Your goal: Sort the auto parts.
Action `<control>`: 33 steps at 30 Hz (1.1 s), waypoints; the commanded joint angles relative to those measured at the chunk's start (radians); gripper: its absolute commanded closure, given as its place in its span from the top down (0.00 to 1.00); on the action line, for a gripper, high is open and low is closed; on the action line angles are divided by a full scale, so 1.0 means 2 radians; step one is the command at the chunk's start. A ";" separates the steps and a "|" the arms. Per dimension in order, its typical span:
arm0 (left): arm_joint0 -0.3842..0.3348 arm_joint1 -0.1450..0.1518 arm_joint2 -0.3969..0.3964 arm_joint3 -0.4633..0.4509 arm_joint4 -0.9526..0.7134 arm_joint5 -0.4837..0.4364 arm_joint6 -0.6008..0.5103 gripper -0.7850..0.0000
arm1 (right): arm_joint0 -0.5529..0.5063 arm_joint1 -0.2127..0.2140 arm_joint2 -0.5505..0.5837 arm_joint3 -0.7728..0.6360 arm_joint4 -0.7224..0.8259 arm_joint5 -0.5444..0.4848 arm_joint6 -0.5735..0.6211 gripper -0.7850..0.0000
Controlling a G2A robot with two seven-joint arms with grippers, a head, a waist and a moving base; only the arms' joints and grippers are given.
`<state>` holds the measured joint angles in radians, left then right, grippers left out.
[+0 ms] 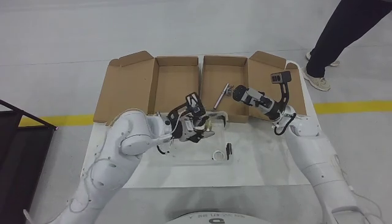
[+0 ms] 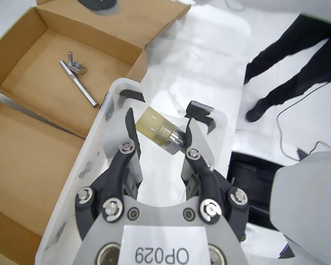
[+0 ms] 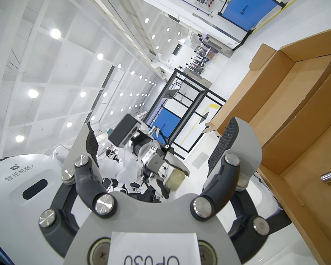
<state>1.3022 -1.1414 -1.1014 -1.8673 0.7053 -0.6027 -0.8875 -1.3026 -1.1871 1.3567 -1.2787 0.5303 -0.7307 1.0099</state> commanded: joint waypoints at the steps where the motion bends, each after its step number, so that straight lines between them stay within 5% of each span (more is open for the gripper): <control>1: 0.000 0.004 -0.027 0.011 -0.062 -0.008 -0.004 0.00 | 0.000 0.000 0.000 0.000 0.000 0.000 0.000 1.00; 7: 0.004 0.013 -0.065 0.038 -0.194 -0.017 -0.025 0.00 | 0.000 0.000 0.000 0.000 0.000 0.000 0.000 1.00; 19: 0.008 0.013 -0.064 0.040 -0.208 -0.013 -0.014 0.00 | 0.000 0.000 0.000 0.000 0.000 0.000 0.000 1.00; 28: 0.008 0.017 -0.085 0.105 -0.496 -0.023 -0.027 0.00 | 0.000 0.000 0.000 0.000 0.000 0.000 0.000 1.00; 33: 0.004 0.022 -0.105 0.120 -0.537 -0.020 -0.051 0.00 | 0.000 0.000 0.000 0.000 0.000 0.000 0.000 1.00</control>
<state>1.3122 -1.0996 -1.3049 -1.6284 -0.4016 -0.6442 -0.9841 -1.3026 -1.1871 1.3567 -1.2787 0.5303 -0.7307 1.0099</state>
